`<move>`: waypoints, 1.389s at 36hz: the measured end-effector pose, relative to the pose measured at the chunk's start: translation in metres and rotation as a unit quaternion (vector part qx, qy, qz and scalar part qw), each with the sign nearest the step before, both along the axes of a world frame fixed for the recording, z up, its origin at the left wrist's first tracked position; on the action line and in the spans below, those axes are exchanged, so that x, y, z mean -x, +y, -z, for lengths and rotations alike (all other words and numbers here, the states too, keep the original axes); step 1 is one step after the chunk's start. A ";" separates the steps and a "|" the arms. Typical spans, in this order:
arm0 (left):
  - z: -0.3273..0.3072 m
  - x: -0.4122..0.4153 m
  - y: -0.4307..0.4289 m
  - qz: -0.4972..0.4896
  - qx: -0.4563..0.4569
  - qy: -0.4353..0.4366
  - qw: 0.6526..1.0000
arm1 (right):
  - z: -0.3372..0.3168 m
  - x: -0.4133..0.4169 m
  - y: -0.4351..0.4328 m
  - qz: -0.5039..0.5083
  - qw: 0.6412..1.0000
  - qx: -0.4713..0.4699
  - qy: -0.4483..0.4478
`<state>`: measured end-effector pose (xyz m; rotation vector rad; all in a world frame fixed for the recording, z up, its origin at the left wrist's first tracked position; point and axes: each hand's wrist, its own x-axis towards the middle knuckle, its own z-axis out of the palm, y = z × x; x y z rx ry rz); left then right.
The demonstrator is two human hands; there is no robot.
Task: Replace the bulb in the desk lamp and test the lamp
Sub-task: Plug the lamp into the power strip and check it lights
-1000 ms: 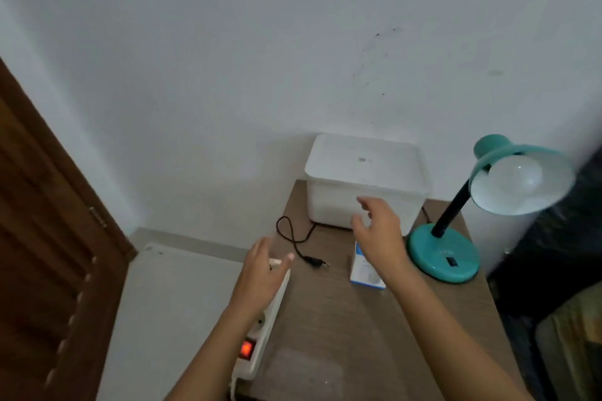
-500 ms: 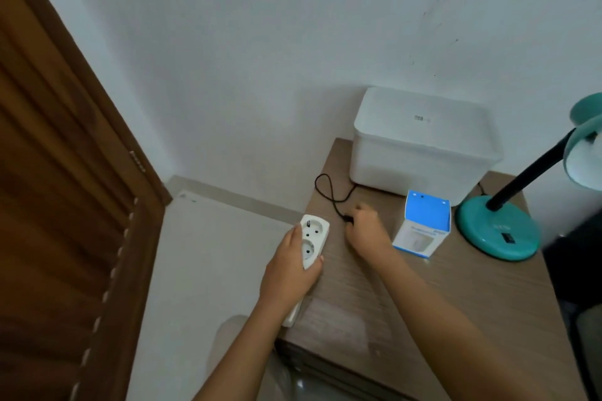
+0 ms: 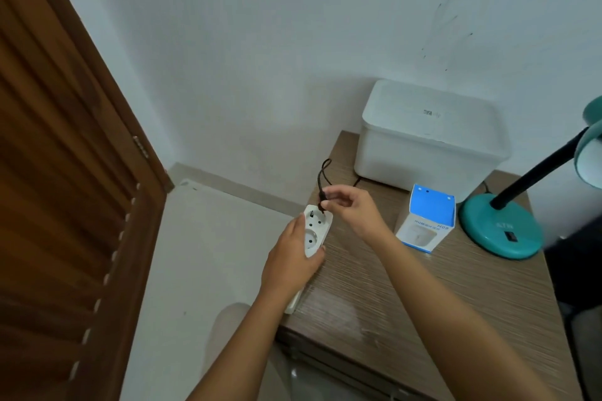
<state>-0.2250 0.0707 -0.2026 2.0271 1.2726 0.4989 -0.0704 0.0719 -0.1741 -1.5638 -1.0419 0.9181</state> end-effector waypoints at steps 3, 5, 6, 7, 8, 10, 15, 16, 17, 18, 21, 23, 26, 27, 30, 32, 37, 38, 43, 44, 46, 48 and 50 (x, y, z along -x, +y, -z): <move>0.000 0.001 0.000 0.001 0.001 -0.008 1.000 | 0.004 0.002 0.001 -0.037 0.999 0.007 0.007; 0.001 0.001 0.000 -0.002 0.004 -0.013 1.000 | 0.007 0.001 0.003 -0.059 0.998 0.018 0.008; 0.001 0.000 0.000 -0.005 0.006 -0.017 1.000 | 0.008 0.000 0.005 -0.068 0.997 0.025 0.006; 0.001 0.000 0.000 -0.009 0.008 -0.021 1.000 | 0.008 -0.001 0.006 -0.076 0.997 0.034 -0.001; 0.001 0.000 0.000 -0.013 0.010 -0.025 1.000 | 0.008 -0.002 0.007 -0.084 0.996 0.042 -0.007; 0.001 0.000 0.000 -0.023 0.014 -0.033 0.999 | 0.005 -0.004 0.008 -0.100 0.993 0.054 -0.016; 0.001 -0.001 0.000 -0.037 0.009 -0.042 0.998 | 0.003 -0.006 0.014 -0.136 0.987 0.073 -0.044; 0.001 -0.001 0.000 -0.038 0.010 -0.044 0.998 | 0.004 -0.005 0.016 -0.145 0.985 0.076 -0.048; 0.001 -0.001 0.000 -0.038 0.011 -0.046 0.998 | 0.004 -0.005 0.016 -0.153 0.984 0.078 -0.050; 0.001 -0.001 0.000 -0.037 0.012 -0.047 0.998 | 0.004 -0.006 0.017 -0.159 0.983 0.078 -0.050; 0.000 0.000 0.001 -0.032 0.009 -0.049 0.998 | 0.003 -0.007 0.017 -0.176 0.980 0.078 -0.047; 0.001 0.000 0.001 -0.031 0.007 -0.049 0.998 | 0.002 -0.008 0.017 -0.185 0.978 0.082 -0.051; 0.002 0.000 0.002 -0.031 0.005 -0.049 0.998 | 0.000 -0.009 0.017 -0.198 0.973 0.087 -0.074; 0.002 0.000 0.002 -0.031 0.005 -0.049 0.998 | 0.000 -0.009 0.018 -0.201 0.972 0.087 -0.085; 0.002 0.000 0.002 -0.032 0.001 -0.053 0.998 | 0.002 -0.009 0.020 -0.191 0.971 0.084 -0.121; 0.003 0.001 0.002 -0.033 -0.002 -0.058 0.998 | 0.002 -0.008 0.020 -0.177 0.969 0.080 -0.154; 0.005 0.000 0.003 -0.033 -0.008 -0.065 0.997 | 0.003 -0.004 0.015 -0.136 0.976 0.046 -0.165; 0.006 0.000 0.003 -0.033 -0.008 -0.066 0.997 | 0.004 -0.004 0.014 -0.124 0.977 0.039 -0.170; 0.009 0.000 0.004 -0.033 -0.011 -0.069 0.997 | 0.010 -0.001 0.013 -0.072 0.979 0.030 -0.187; 0.010 0.000 0.004 -0.033 -0.013 -0.069 0.997 | 0.011 0.001 0.012 -0.065 0.979 0.030 -0.191; 0.010 0.000 0.004 -0.034 -0.015 -0.073 0.997 | 0.014 0.004 0.012 -0.057 0.976 0.030 -0.210; 0.010 0.000 0.004 -0.034 -0.015 -0.076 0.996 | 0.017 0.007 0.011 -0.050 0.971 0.030 -0.231; 0.012 -0.001 0.005 -0.033 -0.014 -0.079 0.996 | 0.018 0.009 0.010 -0.052 0.967 0.028 -0.249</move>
